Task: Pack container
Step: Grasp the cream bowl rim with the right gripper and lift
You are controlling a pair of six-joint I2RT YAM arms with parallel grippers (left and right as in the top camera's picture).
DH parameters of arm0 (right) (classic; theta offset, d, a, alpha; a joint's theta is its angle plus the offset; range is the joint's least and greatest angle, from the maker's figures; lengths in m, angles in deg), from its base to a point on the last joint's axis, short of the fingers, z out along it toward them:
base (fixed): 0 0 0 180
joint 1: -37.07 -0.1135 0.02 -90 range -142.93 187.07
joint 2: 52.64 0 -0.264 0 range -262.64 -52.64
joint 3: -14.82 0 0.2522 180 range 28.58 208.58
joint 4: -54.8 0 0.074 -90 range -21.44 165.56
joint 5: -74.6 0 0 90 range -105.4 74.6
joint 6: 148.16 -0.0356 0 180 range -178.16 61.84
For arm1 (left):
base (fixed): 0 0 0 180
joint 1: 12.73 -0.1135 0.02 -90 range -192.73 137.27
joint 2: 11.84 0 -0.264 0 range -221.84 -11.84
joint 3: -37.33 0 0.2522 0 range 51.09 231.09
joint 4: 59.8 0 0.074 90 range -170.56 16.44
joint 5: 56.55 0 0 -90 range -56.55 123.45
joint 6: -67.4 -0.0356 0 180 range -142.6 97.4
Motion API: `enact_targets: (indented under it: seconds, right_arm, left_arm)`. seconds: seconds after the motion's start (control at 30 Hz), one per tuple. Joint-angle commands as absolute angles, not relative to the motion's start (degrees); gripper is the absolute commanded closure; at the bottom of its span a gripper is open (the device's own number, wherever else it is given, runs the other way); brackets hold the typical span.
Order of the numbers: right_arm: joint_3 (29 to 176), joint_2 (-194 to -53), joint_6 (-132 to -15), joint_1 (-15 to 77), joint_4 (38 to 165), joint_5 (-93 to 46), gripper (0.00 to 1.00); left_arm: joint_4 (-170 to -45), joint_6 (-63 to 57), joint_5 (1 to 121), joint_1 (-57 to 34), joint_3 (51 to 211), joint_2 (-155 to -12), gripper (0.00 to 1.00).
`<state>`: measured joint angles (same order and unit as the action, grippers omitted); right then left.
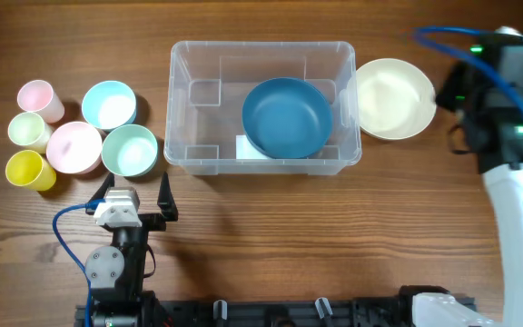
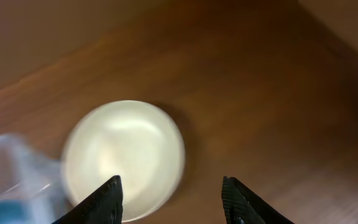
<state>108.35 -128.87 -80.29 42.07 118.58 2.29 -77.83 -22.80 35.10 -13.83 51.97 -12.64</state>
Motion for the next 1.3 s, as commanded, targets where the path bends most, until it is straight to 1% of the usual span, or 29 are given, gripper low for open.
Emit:
enact_targets:
  seconds: [0.0,0.1,0.3,0.57,0.83,0.87,0.9,0.93,1.0,1.07,1.27]
  right_arm:
    - [108.7,-132.3,-82.1,50.9,120.1,-7.1,0.46]
    - [108.7,-137.7,-82.1,55.1,120.9,-12.0,0.42]
    - [108.7,-150.0,-82.0,55.7,119.1,-17.6,0.38]
    - [108.7,-162.6,-81.4,54.5,113.4,-19.8,0.38]
    - [108.7,-167.7,-81.5,53.6,111.2,-20.0,0.40]
    - [108.7,-168.3,-81.5,53.5,111.0,-20.0,0.44]
    - [108.7,-168.5,-81.5,53.3,110.9,-20.0,0.53]
    - [108.7,-168.7,-81.4,53.2,110.9,-20.2,0.66]
    - [108.7,-168.7,-81.5,53.0,110.5,-20.2,0.85]
    - [108.7,-168.7,-81.5,52.8,110.1,-20.2,0.96]
    - [109.0,-167.0,-80.4,52.9,111.3,-18.1,0.96]
  left_arm:
    - [-77.8,-23.9,35.6,-13.5,51.4,-12.4,0.00]
    - [-77.8,-23.9,35.6,-13.5,51.4,-12.4,0.00]
    - [-77.8,-23.9,35.6,-13.5,51.4,-12.4,0.00]
    - [-77.8,-23.9,35.6,-13.5,51.4,-12.4,0.00]
    - [-77.8,-23.9,35.6,-13.5,51.4,-12.4,0.00]
    - [-77.8,-23.9,35.6,-13.5,51.4,-12.4,0.00]
    - [-77.8,-23.9,35.6,-13.5,51.4,-12.4,0.00]
    - [-77.8,-23.9,35.6,-13.5,51.4,-12.4,0.00]
    - [-77.8,-23.9,35.6,-13.5,51.4,-12.4,0.00]
    - [-77.8,-23.9,35.6,-13.5,51.4,-12.4,0.00]
    - [-77.8,-23.9,35.6,-13.5,51.4,-12.4,0.00]
